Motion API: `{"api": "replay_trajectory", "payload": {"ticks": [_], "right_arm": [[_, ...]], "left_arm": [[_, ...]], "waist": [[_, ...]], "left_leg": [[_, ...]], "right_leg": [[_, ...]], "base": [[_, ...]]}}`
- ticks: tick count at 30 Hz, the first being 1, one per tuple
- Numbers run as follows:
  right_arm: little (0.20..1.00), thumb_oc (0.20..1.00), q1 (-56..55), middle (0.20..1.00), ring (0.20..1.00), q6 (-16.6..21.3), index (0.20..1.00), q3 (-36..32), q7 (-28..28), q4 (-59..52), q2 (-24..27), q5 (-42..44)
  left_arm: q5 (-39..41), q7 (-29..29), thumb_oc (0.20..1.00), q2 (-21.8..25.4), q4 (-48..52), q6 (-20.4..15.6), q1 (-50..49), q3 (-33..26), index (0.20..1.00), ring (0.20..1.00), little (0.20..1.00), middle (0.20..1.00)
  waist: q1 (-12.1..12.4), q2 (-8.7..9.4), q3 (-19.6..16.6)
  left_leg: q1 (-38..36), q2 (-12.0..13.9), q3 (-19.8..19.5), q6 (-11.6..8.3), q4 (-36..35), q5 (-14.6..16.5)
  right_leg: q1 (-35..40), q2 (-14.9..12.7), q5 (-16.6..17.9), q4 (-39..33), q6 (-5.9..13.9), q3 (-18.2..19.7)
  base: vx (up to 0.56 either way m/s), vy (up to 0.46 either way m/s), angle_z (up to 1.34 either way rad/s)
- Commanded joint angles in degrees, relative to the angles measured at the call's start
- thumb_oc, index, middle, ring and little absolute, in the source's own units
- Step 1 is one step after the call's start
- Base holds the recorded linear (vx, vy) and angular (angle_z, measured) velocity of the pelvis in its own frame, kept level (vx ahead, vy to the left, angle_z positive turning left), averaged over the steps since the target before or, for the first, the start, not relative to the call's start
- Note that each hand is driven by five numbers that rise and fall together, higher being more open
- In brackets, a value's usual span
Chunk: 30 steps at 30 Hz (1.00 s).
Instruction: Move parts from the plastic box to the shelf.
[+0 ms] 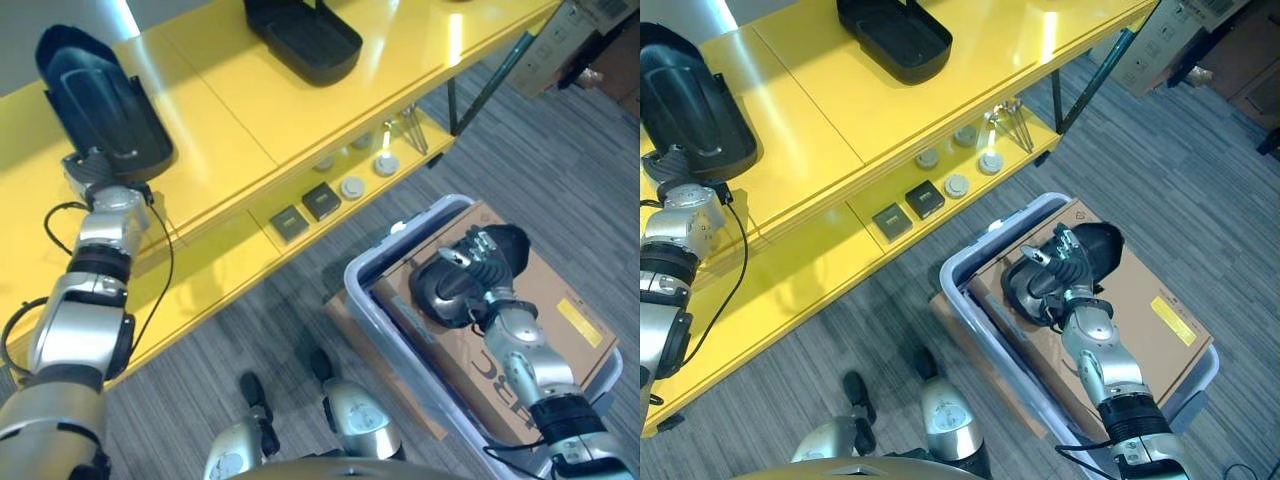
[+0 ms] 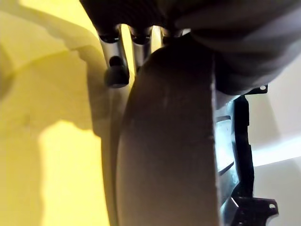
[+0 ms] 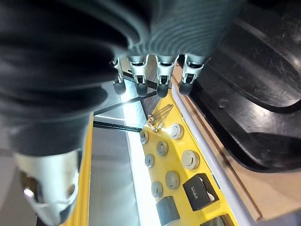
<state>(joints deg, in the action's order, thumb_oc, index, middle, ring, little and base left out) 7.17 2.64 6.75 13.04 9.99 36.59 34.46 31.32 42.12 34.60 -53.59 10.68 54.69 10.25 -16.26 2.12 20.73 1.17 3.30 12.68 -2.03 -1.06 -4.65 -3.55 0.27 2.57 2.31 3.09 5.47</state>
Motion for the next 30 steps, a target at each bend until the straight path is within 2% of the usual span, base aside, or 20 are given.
{"api": "replay_trajectory", "payload": {"ticks": [1, 11, 12, 13, 22, 30], "right_arm": [[1.000, 1.000, -0.54, 1.000, 1.000, 3.83, 1.000, 0.97, 0.59, -0.82, 1.52, 1.33], [1.000, 1.000, -1.03, 1.000, 1.000, 3.69, 1.000, 1.66, 1.02, -0.04, 0.97, 0.94], [1.000, 1.000, -1.00, 1.000, 1.000, 3.64, 1.000, 1.68, 1.03, 0.01, 0.98, 0.91], [1.000, 1.000, -0.98, 1.000, 1.000, 3.56, 1.000, 1.70, 1.05, 0.09, 0.98, 0.96], [1.000, 1.000, -0.76, 1.000, 1.000, 4.04, 1.000, 2.07, 0.95, 0.98, 1.00, 1.04], [1.000, 1.000, -1.43, 1.000, 1.000, 3.16, 1.000, 1.94, 0.93, 0.18, 1.09, 1.10]], "left_arm": [[1.58, -0.18, 0.200, -2.77, -5.86, 1.31, -3.51, 1.15, 0.200, 0.200, 0.200, 0.200], [2.80, -1.42, 0.200, -2.77, -7.82, 1.98, -5.14, 0.10, 0.200, 0.200, 0.200, 0.200], [2.98, -1.65, 0.366, -2.72, -7.93, 2.13, -5.14, 0.08, 0.366, 0.366, 0.366, 0.366], [2.94, -1.98, 1.000, -2.74, -7.95, 2.41, -5.32, 0.02, 1.000, 1.000, 1.000, 1.000], [4.40, -3.53, 1.000, -3.27, -8.33, 2.12, -6.26, -0.02, 1.000, 1.000, 1.000, 1.000], [1.02, -4.45, 1.000, -3.83, -6.90, 2.13, -7.81, 0.76, 1.000, 1.000, 1.000, 1.000]], "waist": [[0.92, 2.15, -5.36], [1.31, 2.04, -5.85], [1.33, 2.02, -5.86], [1.38, 1.96, -5.86], [1.65, 1.95, -5.88], [1.97, 1.65, -6.79]], "left_leg": [[4.57, 2.05, -1.41, -0.06, 9.84, 4.41], [3.71, 2.25, -1.50, -0.21, 10.21, 4.38], [3.69, 2.25, -1.49, -0.22, 10.21, 4.36], [3.59, 2.27, -1.49, -0.21, 10.20, 4.33], [3.14, 2.12, -1.62, -0.26, 10.17, 4.30], [1.62, 1.83, -1.59, -0.35, 9.05, 4.08]], "right_leg": [[-2.73, -2.78, -1.55, 3.96, 2.20, -4.31], [-1.17, -2.98, -1.63, 3.63, 2.09, -4.82], [-1.13, -2.99, -1.62, 3.61, 2.10, -4.85], [-1.04, -3.02, -1.60, 3.61, 2.11, -4.92], [-0.29, -3.12, -1.48, 3.19, 2.20, -5.00], [1.19, -3.12, -1.33, 2.31, 2.44, -5.17]], "base": [[0.04, -0.028, 0.01], [0.01, -0.008, 0.00], [0.00, 0.000, 0.00], [0.00, 0.000, 0.00], [0.00, 0.000, 0.00], [0.00, 0.000, 0.00]]}}
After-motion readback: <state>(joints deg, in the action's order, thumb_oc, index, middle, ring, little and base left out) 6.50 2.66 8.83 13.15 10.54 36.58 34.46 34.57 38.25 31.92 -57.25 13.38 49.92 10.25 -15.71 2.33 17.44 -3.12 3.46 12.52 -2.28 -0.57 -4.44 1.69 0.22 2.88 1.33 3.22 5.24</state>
